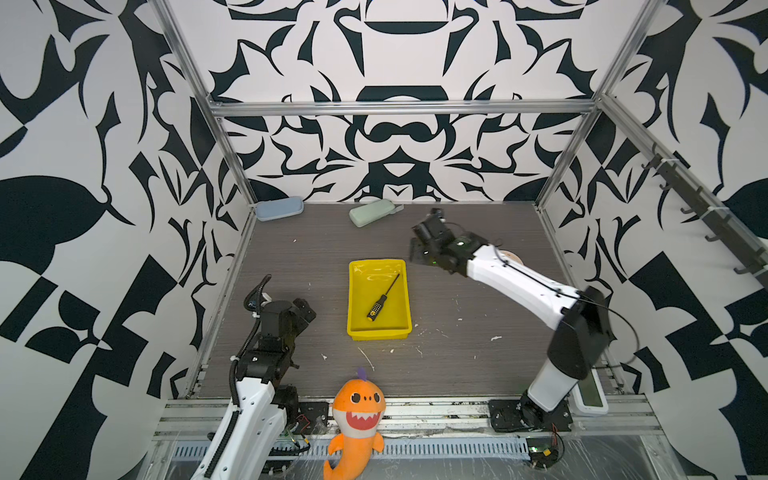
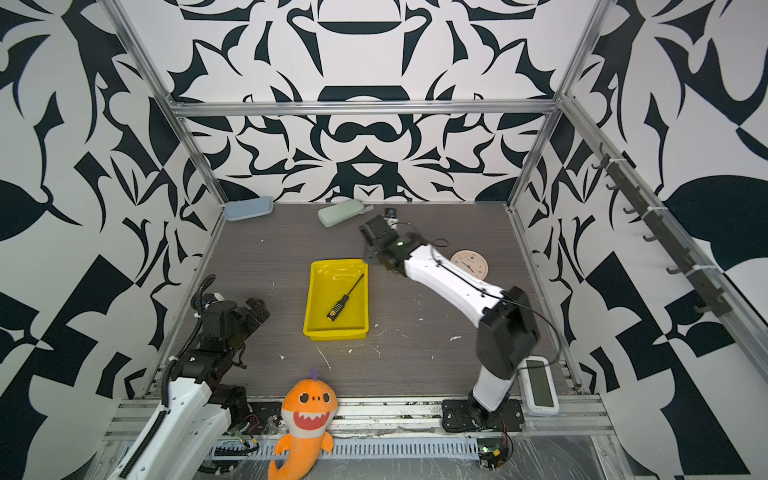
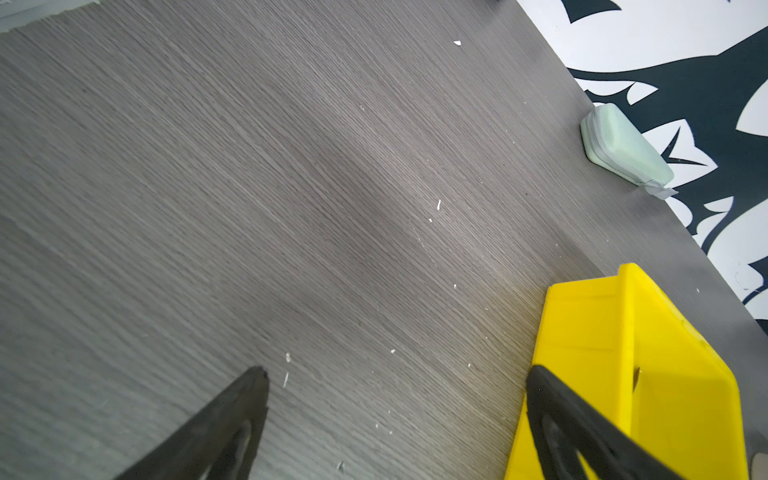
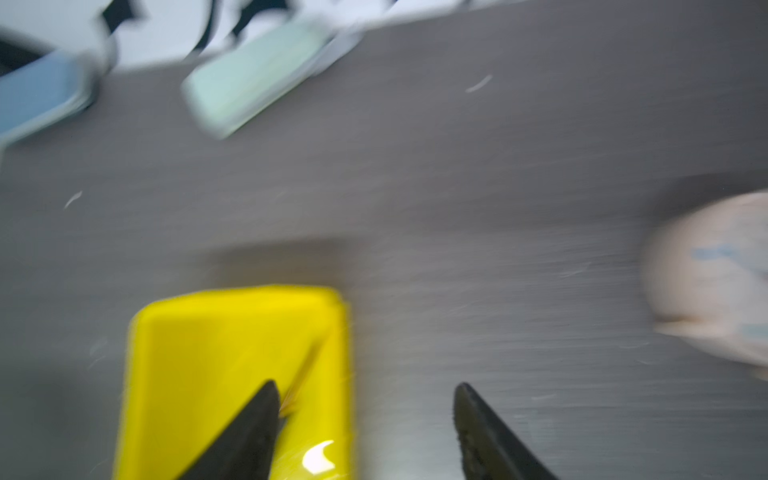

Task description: Put the screwdriver in the bin

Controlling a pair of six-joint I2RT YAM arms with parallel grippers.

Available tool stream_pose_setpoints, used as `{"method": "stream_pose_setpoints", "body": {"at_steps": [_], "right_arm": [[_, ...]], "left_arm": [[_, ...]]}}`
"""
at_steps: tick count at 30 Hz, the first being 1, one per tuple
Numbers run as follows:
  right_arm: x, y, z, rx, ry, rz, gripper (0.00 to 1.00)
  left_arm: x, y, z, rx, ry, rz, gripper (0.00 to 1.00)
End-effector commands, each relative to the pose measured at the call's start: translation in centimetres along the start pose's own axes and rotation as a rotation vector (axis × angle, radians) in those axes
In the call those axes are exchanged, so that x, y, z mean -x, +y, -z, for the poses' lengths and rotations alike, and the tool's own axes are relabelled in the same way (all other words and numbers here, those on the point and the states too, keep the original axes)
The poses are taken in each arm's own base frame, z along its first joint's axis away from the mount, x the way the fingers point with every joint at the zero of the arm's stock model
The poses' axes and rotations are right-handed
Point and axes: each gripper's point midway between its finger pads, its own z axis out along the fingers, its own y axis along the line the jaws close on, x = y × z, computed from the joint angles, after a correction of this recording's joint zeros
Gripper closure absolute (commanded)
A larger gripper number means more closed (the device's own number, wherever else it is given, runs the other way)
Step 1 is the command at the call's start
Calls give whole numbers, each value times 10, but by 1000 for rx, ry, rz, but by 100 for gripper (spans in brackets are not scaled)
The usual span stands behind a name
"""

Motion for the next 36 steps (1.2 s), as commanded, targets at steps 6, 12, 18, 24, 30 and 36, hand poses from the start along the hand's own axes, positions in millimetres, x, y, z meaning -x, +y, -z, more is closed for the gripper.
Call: {"method": "stream_pose_setpoints", "body": {"at_steps": [6,12,18,24,30,36], "right_arm": [[15,-172,43,-383,-383,5,19],[-9,-204,56,-382,-630,75,1],[-18,-224,24,-539,-535,193,1],[-22,-231,-17,-562,-501,167,1],[-26,-249,-35,-544,-474,128,1],[-30,-266,-43,-519,-502,63,1]], "left_arm": [[-2,3,-1,6,-3,11,1],[-4,1,-3,2,13,0,1],[-5,0,-6,10,29,-6,1],[-5,1,-6,12,28,-3,1],[-4,1,-7,15,20,12,1],[15,-2,-6,44,-40,129,1]]}}
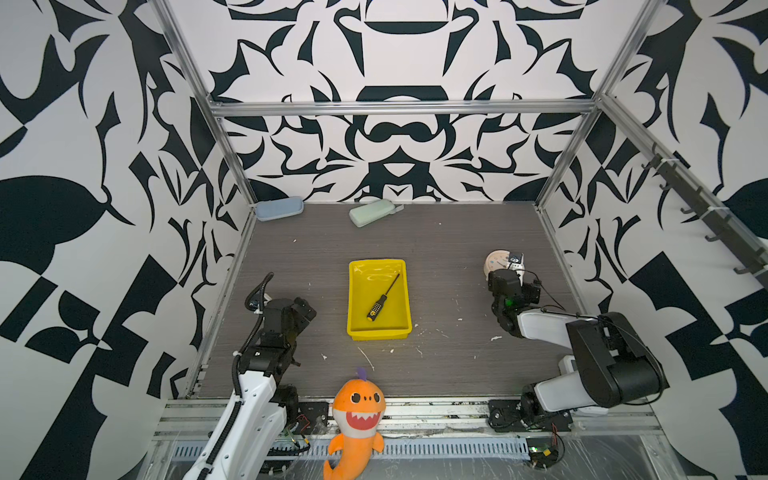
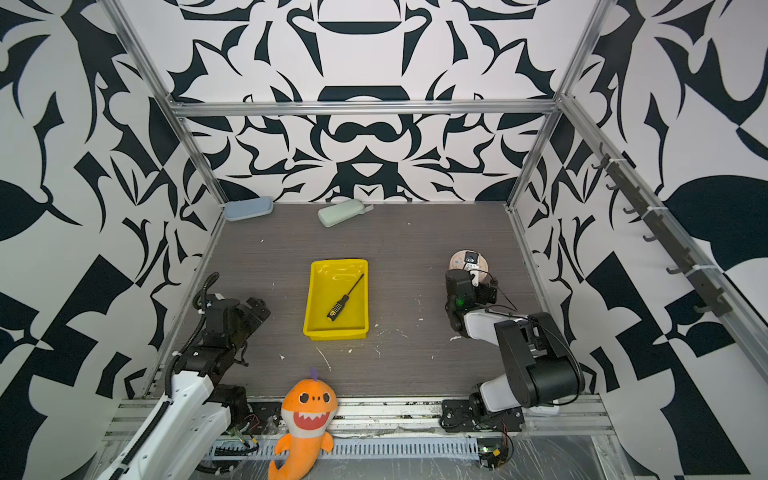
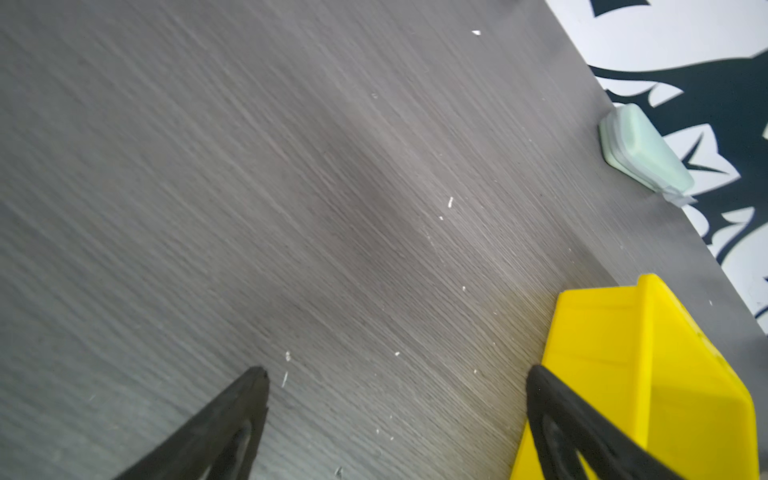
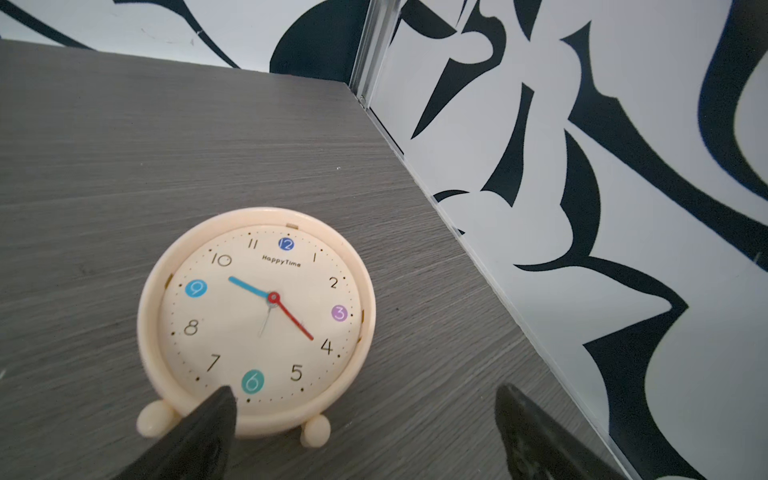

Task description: Put the screwdriver in the bin

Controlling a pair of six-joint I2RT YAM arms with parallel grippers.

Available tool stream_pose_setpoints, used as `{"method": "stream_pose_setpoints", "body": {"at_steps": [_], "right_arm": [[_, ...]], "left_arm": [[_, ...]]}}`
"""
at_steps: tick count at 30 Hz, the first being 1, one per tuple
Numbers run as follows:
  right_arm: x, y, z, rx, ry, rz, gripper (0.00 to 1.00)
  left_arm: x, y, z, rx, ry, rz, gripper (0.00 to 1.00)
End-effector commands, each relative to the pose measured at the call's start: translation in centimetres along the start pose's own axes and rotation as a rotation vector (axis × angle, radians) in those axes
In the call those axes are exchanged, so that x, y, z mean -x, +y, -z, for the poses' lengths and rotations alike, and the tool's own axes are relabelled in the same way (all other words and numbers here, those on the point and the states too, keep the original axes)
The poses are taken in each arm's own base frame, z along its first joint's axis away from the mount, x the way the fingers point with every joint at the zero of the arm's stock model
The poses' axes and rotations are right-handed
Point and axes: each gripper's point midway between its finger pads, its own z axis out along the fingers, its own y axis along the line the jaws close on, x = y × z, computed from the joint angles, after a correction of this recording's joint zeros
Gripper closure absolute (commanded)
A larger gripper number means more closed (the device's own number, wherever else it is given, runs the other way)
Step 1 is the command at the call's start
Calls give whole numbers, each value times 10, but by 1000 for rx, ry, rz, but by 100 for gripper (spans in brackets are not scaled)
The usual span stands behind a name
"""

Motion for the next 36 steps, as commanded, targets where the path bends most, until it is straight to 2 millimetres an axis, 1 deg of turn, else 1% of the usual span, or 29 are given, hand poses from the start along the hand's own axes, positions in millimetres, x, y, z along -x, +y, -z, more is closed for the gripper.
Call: {"method": "stream_pose_setpoints", "body": {"at_steps": [1,2,5,7,8,10,12,13,14,15,17,18,20,22,25,27,28,30,33,34,35,36], "right_arm": [[16,-1,-8,32,-96,-96,1],[10,2,-9,41,-39,-96,1],[11,5,-18,38,-10,-72,1],[12,6,-18,44,-10,-76,1],[11,7,-17,51,-10,-75,1],[11,7,-18,58,-11,-81,1],[11,8,-17,69,-15,-79,1],[11,8,-16,73,-18,-76,1],[10,13,-15,104,-22,-63,1],[10,19,-14,140,-28,-53,4],[11,34,-6,223,-74,-12,0],[9,34,-3,235,-90,-14,0],[2,34,0,253,-119,-51,0],[6,38,4,240,-172,1,0],[2,41,3,253,-145,-3,0],[3,39,3,250,-152,-5,0],[3,40,3,252,-148,-3,0],[2,40,3,252,-147,-4,0],[3,40,3,253,-148,-6,0],[3,40,3,252,-148,-5,0],[2,40,3,252,-147,-4,0],[2,40,3,252,-146,-2,0]], "left_arm": [[27,-16,6,-28,-91,68,1],[38,-24,7,-52,-135,57,1],[74,-47,13,-114,-304,-46,1],[94,-54,15,-106,-402,-97,1],[103,-53,14,-79,-442,-93,1],[113,-53,11,-39,-483,-95,1],[121,-59,6,-10,-503,-167,1],[122,-62,2,-3,-500,-214,1],[123,-67,-3,4,-497,-271,1],[121,-71,-9,9,-485,-343,1],[111,-81,-24,-3,-432,-502,1],[106,-87,-31,-22,-412,-576,1],[101,-94,-41,-39,-395,-660,1],[98,-92,-50,-37,-396,-662,1],[97,-87,-56,-29,-438,-656,1],[94,-86,-59,-39,-467,-690,1],[89,-82,-68,-30,-457,-718,1],[87,-80,-78,-9,-465,-747,1],[84,-70,-93,22,-482,-719,1],[85,-69,-94,24,-505,-716,1],[90,-67,-92,37,-535,-704,1],[88,-67,-92,35,-514,-698,1]]}}
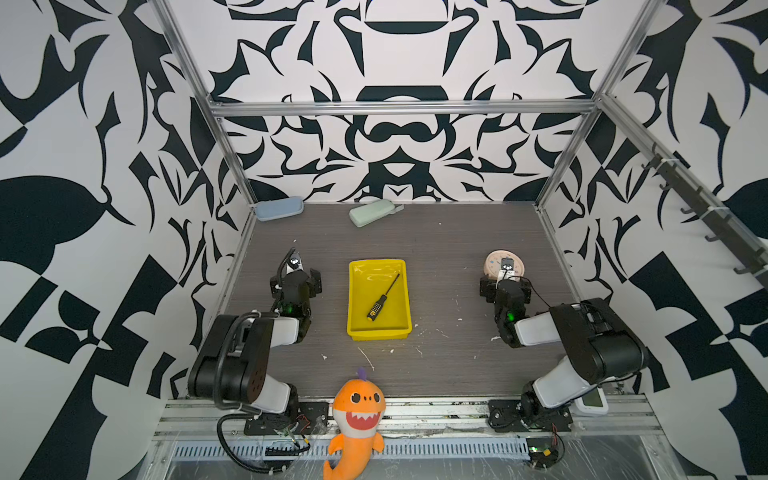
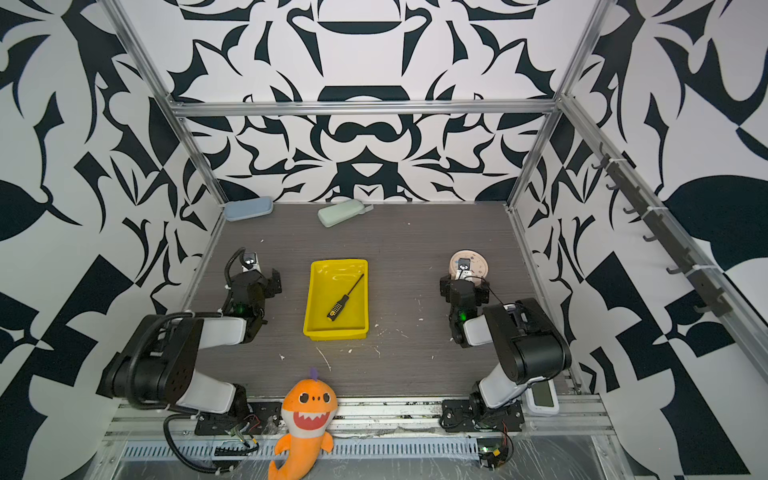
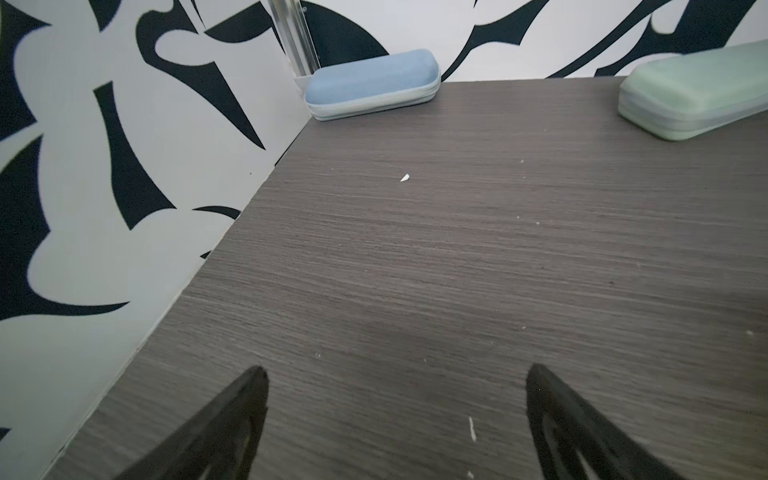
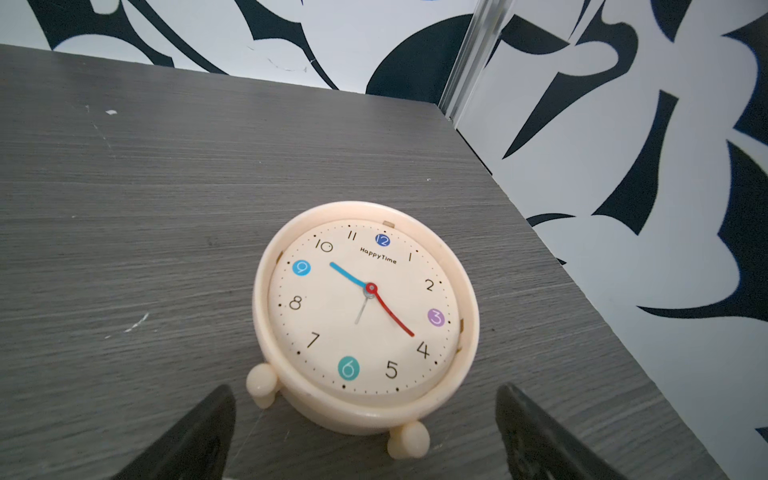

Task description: Put the screwdriver in the bin

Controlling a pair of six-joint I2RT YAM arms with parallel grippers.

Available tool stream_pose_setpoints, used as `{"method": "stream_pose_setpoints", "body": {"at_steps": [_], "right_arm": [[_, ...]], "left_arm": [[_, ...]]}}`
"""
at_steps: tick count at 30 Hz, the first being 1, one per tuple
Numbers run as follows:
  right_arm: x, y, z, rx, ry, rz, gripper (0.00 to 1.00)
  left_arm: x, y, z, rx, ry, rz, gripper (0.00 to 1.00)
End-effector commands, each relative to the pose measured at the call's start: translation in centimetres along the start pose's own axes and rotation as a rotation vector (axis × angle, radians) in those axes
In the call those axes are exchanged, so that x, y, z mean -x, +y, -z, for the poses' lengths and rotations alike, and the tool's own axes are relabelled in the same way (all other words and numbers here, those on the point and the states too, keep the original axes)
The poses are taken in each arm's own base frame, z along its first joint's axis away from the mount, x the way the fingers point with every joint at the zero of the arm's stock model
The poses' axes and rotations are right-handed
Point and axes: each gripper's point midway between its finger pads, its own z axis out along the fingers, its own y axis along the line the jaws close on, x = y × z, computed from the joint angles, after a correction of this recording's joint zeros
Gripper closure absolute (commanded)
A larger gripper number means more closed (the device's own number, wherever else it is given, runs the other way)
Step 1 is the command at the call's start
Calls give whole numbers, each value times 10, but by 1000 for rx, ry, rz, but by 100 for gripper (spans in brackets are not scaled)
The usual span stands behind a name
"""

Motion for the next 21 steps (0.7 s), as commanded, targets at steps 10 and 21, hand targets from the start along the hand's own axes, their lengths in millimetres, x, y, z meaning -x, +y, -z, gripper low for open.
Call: {"method": "stream_pose_setpoints", "body": {"at_steps": [10,21], "right_arm": [[20,1,0,6,-63,-23,0],[19,1,-1,9,-60,-30,0]], "left_arm": [[8,22,-10,-41,-67,156,1],[9,25,-13,-24,-51,167,1]]}}
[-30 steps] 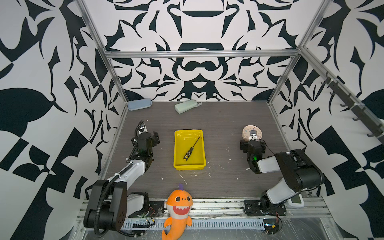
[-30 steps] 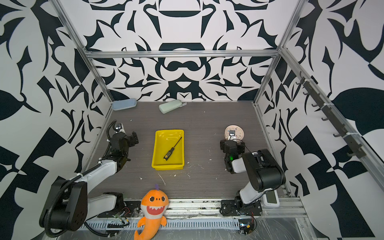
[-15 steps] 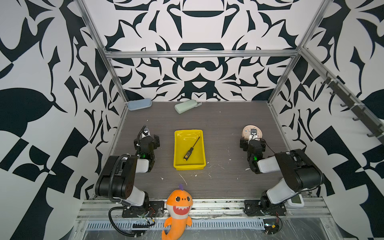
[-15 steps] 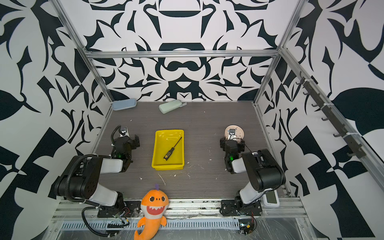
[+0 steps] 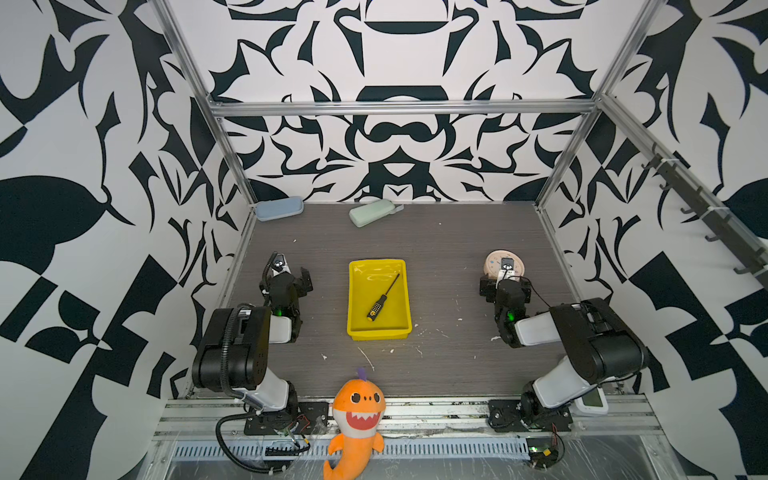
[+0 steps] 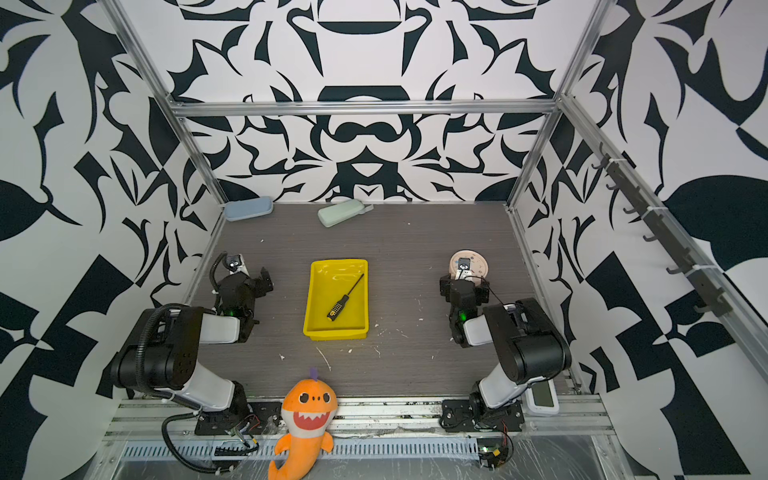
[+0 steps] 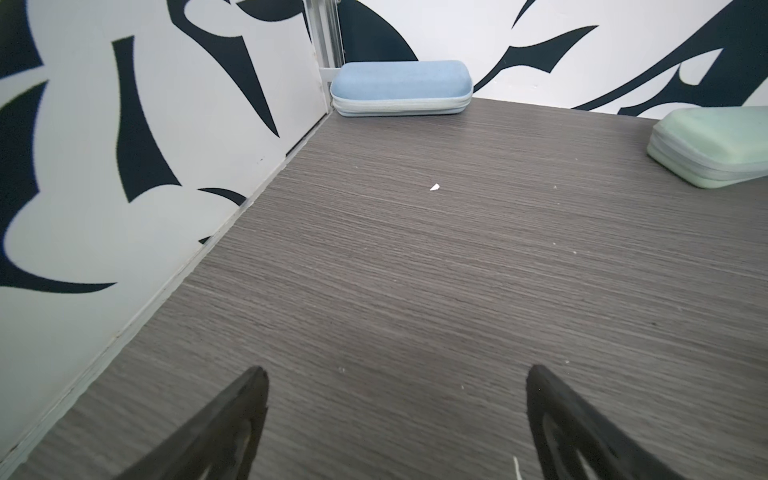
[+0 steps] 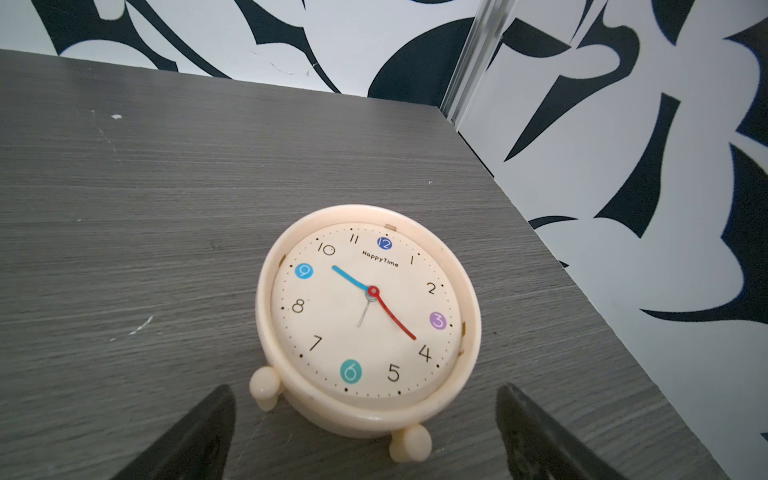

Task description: Put the screwdriver in the bin

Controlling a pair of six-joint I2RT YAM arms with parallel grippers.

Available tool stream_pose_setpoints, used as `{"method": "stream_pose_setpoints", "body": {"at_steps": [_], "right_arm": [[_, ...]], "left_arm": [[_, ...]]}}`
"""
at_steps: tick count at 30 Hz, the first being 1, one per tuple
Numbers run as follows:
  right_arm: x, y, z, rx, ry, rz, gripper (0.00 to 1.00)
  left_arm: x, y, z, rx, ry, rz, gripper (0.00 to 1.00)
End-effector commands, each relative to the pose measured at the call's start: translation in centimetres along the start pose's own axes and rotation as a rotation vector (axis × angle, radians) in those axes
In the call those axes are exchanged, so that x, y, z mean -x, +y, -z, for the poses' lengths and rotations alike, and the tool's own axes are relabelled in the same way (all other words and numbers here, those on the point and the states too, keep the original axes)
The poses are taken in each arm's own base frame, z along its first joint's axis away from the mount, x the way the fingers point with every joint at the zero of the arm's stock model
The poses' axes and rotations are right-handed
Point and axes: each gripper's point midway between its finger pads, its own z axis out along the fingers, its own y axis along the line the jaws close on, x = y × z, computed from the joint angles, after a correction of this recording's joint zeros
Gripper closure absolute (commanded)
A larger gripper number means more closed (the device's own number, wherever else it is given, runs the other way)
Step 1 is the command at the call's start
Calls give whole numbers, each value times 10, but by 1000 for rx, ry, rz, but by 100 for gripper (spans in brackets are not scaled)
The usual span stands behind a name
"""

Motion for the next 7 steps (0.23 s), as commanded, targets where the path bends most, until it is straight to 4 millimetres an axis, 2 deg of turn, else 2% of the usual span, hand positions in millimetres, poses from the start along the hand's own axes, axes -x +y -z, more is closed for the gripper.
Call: {"method": "stream_pose_setpoints", "body": {"at_steps": [1,7], "right_arm": [[18,0,-1,6,-54,-34,0],[16,3,-3,66,-41,-33,0]], "left_arm": [[8,-2,-1,-13,-31,23,1],[9,-2,-1,-12,-29,22,1]]}}
